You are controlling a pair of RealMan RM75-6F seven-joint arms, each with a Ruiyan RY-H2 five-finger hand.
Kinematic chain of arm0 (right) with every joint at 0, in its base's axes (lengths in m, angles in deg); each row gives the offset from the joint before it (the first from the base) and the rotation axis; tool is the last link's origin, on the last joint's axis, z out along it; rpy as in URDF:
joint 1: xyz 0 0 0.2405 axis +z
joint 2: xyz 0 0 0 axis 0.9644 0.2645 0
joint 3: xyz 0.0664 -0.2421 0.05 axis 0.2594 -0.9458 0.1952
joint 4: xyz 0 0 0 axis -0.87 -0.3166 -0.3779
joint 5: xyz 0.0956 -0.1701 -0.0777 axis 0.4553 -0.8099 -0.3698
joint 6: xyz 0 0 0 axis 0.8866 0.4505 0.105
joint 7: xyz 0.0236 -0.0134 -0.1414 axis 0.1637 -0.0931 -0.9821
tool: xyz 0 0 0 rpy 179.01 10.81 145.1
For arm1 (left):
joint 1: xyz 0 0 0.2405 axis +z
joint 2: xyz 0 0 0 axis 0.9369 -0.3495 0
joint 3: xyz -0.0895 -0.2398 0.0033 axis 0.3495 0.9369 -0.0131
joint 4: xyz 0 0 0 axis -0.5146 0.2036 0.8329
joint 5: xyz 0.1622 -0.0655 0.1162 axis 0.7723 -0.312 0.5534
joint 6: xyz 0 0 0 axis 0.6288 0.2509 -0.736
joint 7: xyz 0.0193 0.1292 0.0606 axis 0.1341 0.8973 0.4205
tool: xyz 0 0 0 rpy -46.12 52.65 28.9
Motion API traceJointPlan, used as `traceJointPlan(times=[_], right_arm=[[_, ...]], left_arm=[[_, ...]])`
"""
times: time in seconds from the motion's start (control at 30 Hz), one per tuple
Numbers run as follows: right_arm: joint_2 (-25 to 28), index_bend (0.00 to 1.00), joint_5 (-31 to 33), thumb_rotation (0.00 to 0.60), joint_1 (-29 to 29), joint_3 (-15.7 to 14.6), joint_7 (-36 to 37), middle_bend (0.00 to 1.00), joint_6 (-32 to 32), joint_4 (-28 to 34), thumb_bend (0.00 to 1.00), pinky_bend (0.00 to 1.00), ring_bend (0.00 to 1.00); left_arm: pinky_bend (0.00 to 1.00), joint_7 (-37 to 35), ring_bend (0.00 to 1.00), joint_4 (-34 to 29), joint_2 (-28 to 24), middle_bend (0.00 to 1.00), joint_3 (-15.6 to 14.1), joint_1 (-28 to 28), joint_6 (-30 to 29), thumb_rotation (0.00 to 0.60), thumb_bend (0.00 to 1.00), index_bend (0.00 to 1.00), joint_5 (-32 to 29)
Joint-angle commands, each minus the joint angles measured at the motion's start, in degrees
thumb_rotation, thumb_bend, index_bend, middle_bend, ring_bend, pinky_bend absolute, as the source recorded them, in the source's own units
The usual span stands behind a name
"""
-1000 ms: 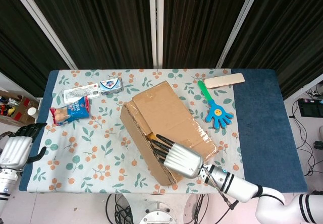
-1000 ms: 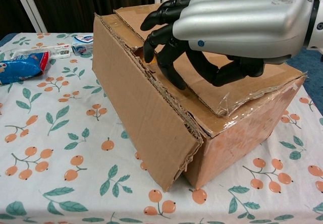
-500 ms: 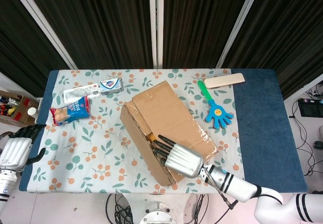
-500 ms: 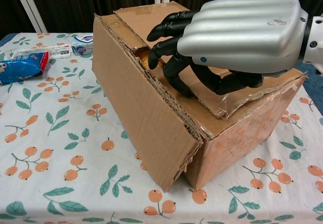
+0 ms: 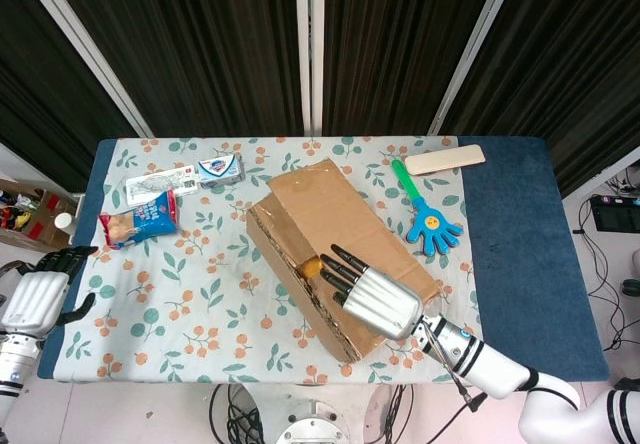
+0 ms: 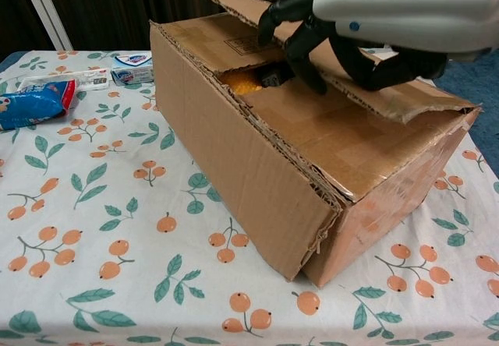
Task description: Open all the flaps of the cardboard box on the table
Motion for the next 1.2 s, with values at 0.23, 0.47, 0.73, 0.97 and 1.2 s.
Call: traceJointPlan(times=[0.23,0.47,0.73,0.97,1.2], right_arm=[[7.0,0.54,-0.1,0.600,-3.2,1.8,1.7,0.17,5.8,1.9,1.00,0.00,0.00],[12.5,0.54,-2.2,0.600,-6.0,2.5,6.5,0.16,10.4,2.3,1.00,0.00,0.00],[17.0,0.53,-5.2,0.600,-9.2,2.0,13.6,0.16,14.2,0.7,1.00,0.00,0.00],[19.3,0.53,-6.5,0.600,-11.8,1.3,20.3,0.16,16.7,-2.8,1.00,0.00,0.00],[21.7,0.52,-7.6,0.600,-14.9,0.8,27.8,0.16,20.9,-7.6,1.00,0.00,0.00]], left_arm=[[0.16,0.1,0.13,-0.6,0.0,0.13,0.2,-0.4,0.9,0.600,0.38,0.12,0.1],[0.16,0.7,0.13,-1.0,0.2,0.13,0.3,-1.0,2.3,0.600,0.38,0.12,-0.1],[0.16,2.9,0.13,-2.3,0.4,0.13,0.4,-1.9,4.1,0.600,0.38,0.12,-0.8],[0.16,5.1,0.13,-3.8,0.5,0.13,0.6,-2.6,5.7,0.600,0.38,0.12,-2.2],[0.16,7.6,0.13,-5.5,0.7,0.12,1.0,-3.8,7.8,0.600,0.38,0.12,-3.6]])
